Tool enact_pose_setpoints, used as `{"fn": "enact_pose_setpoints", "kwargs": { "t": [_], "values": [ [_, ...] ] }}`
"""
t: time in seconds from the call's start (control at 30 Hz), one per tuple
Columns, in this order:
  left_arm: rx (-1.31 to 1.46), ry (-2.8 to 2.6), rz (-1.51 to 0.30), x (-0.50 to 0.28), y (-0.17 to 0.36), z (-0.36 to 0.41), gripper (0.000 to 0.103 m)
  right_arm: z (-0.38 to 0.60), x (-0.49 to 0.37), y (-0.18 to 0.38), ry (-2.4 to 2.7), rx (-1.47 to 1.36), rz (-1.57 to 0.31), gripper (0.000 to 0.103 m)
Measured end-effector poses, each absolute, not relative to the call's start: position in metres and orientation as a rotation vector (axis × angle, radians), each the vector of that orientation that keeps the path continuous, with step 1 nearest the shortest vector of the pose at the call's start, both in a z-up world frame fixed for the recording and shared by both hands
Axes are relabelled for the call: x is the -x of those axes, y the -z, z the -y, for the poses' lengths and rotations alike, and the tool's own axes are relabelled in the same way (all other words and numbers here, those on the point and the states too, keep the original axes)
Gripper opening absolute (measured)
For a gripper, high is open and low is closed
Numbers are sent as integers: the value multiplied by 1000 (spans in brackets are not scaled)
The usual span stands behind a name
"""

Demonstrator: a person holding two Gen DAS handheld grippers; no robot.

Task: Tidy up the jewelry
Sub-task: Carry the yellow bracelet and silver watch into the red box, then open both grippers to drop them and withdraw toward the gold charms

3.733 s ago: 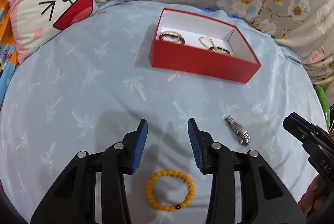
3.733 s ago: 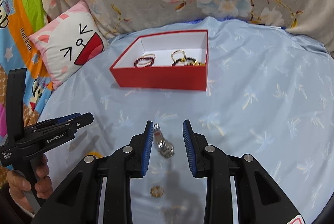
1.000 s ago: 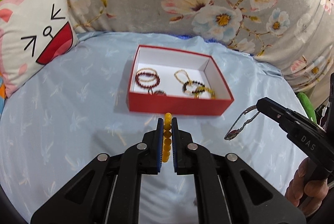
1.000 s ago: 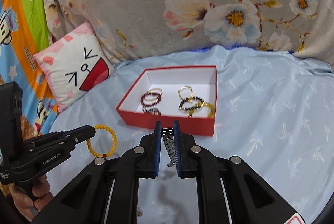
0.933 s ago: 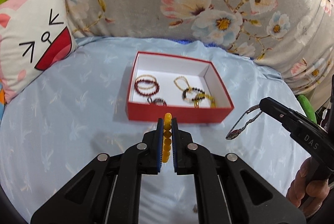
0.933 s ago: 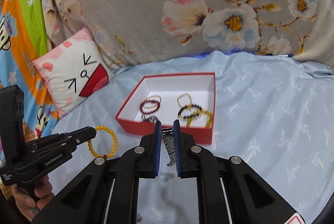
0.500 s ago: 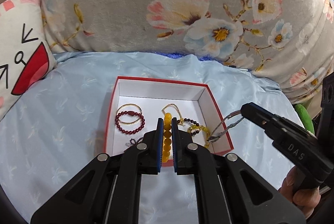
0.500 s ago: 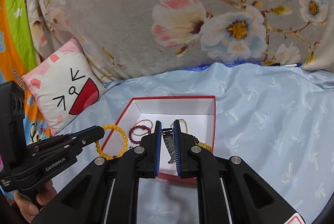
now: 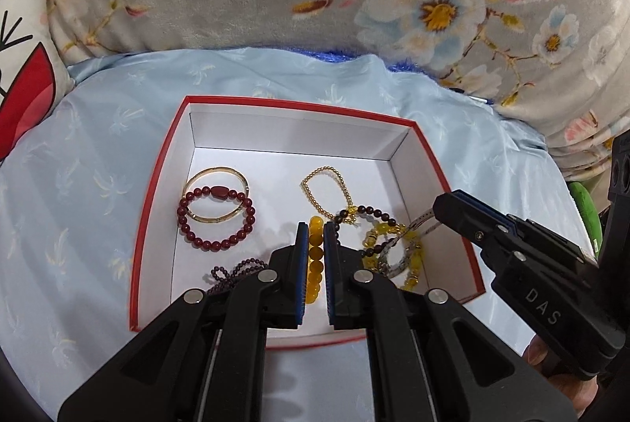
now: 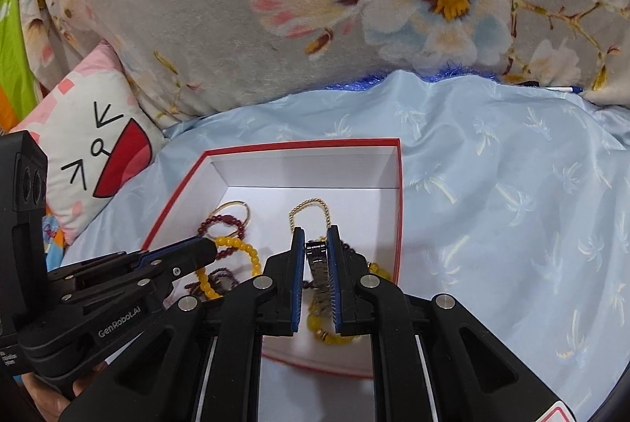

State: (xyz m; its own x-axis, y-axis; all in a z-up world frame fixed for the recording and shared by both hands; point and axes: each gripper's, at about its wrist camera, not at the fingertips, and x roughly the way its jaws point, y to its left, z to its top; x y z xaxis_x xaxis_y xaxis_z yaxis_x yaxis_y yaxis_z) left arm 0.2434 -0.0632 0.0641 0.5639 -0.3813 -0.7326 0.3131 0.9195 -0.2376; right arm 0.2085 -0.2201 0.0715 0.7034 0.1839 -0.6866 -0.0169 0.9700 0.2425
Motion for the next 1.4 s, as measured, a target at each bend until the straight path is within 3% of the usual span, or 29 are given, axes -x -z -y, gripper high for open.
{"fn": "enact_pose_setpoints", "kwargs": {
  "t": [0.2,0.23,0.33,0.37,1.4],
  "values": [
    [74,377,-884,-263,-52,64,7,219,-230,-66,-100,-207,-781,11],
    [79,369,-877,-265,-52,64,12,219,-231,-67,-92,-207,-766,14],
    [115,337,-848,-266,-56,55,46,222,-230,-72,-92,-217,-750,15],
    [122,326,-839,-266,-58,53,48,224,-229,-73,-94,-221,-745,15],
    [164,273,-818,-183,-81,15,48,209,-128,-90,-136,-222,-736,17]
  ]
}}
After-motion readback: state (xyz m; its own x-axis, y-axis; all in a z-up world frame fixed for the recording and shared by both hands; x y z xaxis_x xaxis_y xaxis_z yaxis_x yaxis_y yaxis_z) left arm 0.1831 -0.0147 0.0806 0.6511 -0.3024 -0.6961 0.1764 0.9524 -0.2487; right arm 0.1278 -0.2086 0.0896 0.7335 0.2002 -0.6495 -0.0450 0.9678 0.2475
